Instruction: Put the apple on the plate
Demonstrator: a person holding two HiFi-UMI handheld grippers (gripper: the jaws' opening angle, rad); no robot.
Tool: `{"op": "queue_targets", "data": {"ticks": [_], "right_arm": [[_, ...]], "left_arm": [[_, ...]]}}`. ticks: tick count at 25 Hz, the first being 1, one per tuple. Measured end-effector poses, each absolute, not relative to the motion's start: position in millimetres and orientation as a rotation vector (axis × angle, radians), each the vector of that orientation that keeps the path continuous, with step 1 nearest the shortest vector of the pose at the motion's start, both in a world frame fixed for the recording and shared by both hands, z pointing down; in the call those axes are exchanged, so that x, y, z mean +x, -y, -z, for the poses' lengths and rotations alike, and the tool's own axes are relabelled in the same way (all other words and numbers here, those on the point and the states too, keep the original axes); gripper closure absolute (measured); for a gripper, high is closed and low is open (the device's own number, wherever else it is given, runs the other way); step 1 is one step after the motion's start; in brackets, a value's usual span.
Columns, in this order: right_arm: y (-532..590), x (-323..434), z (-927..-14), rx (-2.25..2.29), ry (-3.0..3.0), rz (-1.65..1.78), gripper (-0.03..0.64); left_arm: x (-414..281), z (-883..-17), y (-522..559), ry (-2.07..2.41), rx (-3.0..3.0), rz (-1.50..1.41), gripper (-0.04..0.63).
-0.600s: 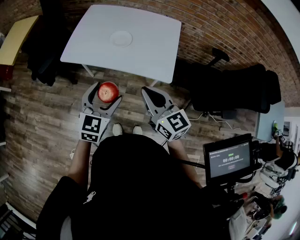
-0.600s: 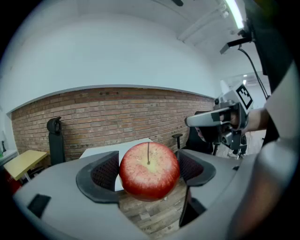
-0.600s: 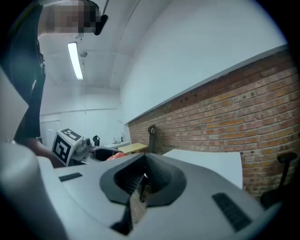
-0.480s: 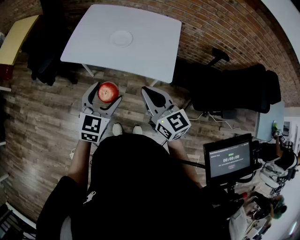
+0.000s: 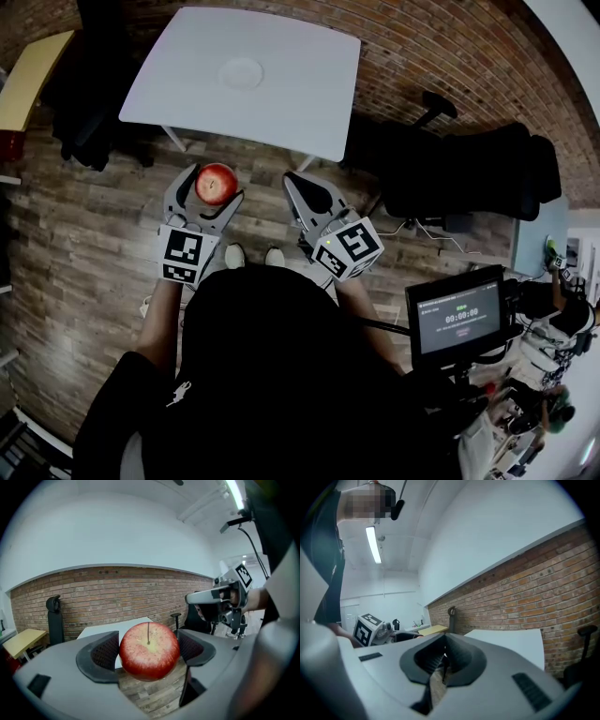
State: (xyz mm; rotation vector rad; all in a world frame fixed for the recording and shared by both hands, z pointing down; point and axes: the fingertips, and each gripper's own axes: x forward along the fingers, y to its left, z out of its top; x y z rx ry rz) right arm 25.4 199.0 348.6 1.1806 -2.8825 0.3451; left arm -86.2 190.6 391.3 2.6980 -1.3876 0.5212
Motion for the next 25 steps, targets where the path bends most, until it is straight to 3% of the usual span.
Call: {"op": "queue_targets", "data": {"ticks": [25], "right_arm": [[-189.7, 46.8, -347.1, 1.192, 2.845, -0.402, 0.614]], "left_arm": [[-74.2, -376.8, -172.0, 1.376, 2.707, -0.575, 0.198]]}}
